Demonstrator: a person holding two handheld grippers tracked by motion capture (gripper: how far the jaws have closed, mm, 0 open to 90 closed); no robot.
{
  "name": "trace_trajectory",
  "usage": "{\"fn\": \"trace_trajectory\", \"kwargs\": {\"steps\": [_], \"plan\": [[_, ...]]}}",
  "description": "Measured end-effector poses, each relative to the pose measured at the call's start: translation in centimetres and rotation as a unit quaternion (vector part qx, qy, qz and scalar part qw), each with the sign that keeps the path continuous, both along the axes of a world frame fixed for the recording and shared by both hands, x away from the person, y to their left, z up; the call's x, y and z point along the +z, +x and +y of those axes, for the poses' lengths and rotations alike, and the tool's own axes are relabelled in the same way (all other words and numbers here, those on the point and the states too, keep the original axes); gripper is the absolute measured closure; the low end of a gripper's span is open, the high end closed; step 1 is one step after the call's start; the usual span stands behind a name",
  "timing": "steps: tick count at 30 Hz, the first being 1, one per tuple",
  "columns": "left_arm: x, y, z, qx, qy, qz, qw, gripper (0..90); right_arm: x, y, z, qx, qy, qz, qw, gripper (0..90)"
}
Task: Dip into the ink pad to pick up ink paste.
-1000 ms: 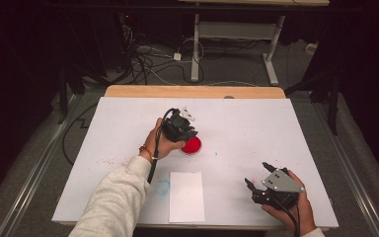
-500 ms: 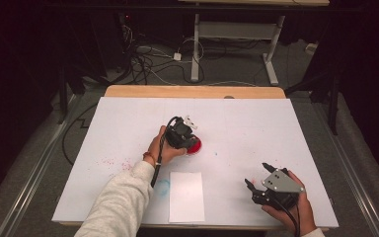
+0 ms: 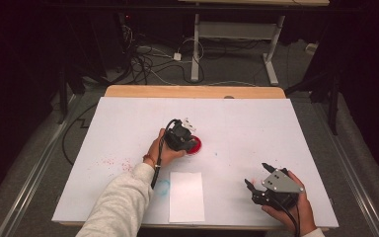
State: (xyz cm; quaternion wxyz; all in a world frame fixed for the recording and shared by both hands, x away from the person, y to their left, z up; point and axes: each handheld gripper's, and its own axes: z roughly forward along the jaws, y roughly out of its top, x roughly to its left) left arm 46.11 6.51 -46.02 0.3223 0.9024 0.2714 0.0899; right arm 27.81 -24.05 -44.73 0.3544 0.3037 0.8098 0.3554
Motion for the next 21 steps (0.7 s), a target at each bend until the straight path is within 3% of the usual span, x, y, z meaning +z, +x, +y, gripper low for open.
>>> {"fn": "trace_trajectory", "kwargs": {"steps": [5,21], "plan": [[-0.06,-0.27,-0.12,0.005,0.003,-0.008,0.9999,73.9,0.02,-0.08,0.00,-0.002,0.000,0.000,1.0000,26.8],[-0.11,-0.11,0.02,0.008,-0.005,0.001,0.9999,73.9,0.19,-0.14,-0.27,-0.008,0.003,-0.004,1.0000,26.8]]}}
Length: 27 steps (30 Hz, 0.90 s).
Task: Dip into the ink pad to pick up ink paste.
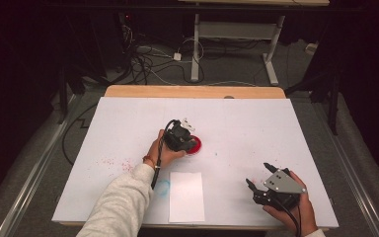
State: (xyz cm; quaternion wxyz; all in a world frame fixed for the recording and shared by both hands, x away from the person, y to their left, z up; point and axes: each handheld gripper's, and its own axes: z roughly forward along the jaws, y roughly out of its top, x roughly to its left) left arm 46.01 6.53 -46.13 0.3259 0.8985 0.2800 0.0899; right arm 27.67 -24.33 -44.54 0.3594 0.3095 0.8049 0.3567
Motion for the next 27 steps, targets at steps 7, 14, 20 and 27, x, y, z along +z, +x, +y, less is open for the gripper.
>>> {"fn": "trace_trajectory", "kwargs": {"steps": [7,14,20,27], "plan": [[0.0,0.0,-0.1,-0.002,0.006,-0.003,1.0000,73.9,-0.1,0.0,0.1,0.003,-0.003,0.002,1.0000,26.8],[0.2,-0.1,-0.3,-0.003,0.014,-0.007,0.9999,73.9,-0.1,-0.1,0.1,0.003,-0.004,0.003,1.0000,26.8],[1.4,-0.6,0.1,-0.003,0.014,-0.018,0.9997,73.9,-0.1,0.0,0.1,0.001,-0.006,0.001,1.0000,26.8],[3.7,-1.5,2.1,0.000,-0.004,-0.043,0.9990,73.8,0.0,0.3,0.2,0.002,-0.003,0.002,1.0000,26.8]]}}
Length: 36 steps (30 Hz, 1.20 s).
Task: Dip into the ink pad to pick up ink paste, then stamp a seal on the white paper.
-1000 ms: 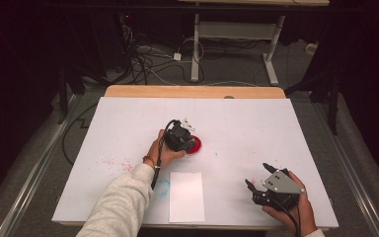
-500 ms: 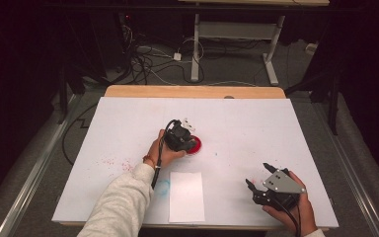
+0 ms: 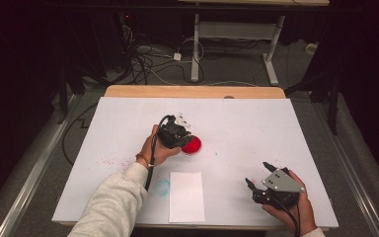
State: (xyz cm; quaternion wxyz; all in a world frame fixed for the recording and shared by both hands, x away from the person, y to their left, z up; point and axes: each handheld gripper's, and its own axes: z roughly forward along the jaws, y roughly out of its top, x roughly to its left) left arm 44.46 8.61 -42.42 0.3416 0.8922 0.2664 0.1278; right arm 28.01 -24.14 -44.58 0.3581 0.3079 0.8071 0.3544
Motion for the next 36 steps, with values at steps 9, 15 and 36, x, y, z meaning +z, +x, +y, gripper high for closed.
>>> {"fn": "trace_trajectory", "kwargs": {"steps": [9,15,36], "plan": [[1.4,-1.6,2.5,0.001,-0.027,-0.018,0.9995,73.9,-0.1,0.1,0.2,-0.001,-0.001,0.002,1.0000,26.8],[1.9,-2.8,3.5,0.002,-0.040,-0.026,0.9989,73.9,0.2,0.1,0.2,-0.001,0.004,-0.002,1.0000,26.8],[3.5,-8.4,3.9,-0.052,-0.046,-0.048,0.9965,73.8,0.2,-0.4,0.0,0.000,0.009,-0.001,1.0000,26.8]]}}
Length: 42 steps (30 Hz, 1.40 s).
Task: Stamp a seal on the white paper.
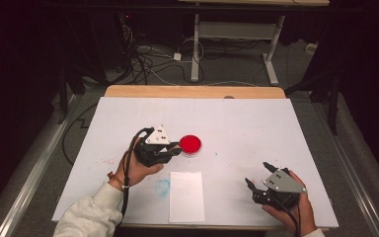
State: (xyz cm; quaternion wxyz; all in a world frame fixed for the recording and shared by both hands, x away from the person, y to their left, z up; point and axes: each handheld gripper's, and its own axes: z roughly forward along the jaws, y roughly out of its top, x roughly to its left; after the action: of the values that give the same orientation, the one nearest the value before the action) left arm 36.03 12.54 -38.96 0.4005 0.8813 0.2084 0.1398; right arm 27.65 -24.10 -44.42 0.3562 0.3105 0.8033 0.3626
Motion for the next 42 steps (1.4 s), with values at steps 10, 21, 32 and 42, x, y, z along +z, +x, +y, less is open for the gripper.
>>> {"fn": "trace_trajectory", "kwargs": {"steps": [10,21,32,42], "plan": [[-0.4,-2.6,-0.4,-0.024,0.007,0.001,0.9997,73.8,0.1,0.0,0.6,0.010,0.000,-0.007,0.9999,26.8],[-1.9,-4.8,-1.3,-0.057,0.024,0.021,0.9979,73.8,0.3,-0.1,0.5,0.008,0.006,-0.012,0.9999,26.0],[-3.6,-5.5,-2.8,-0.084,0.051,0.043,0.9942,73.8,0.2,-0.1,0.6,0.009,-0.001,-0.010,0.9999,26.0],[-5.3,-5.0,-3.5,-0.081,0.073,0.056,0.9925,73.8,0.1,-0.1,0.6,0.009,-0.002,-0.008,0.9999,26.1]]}}
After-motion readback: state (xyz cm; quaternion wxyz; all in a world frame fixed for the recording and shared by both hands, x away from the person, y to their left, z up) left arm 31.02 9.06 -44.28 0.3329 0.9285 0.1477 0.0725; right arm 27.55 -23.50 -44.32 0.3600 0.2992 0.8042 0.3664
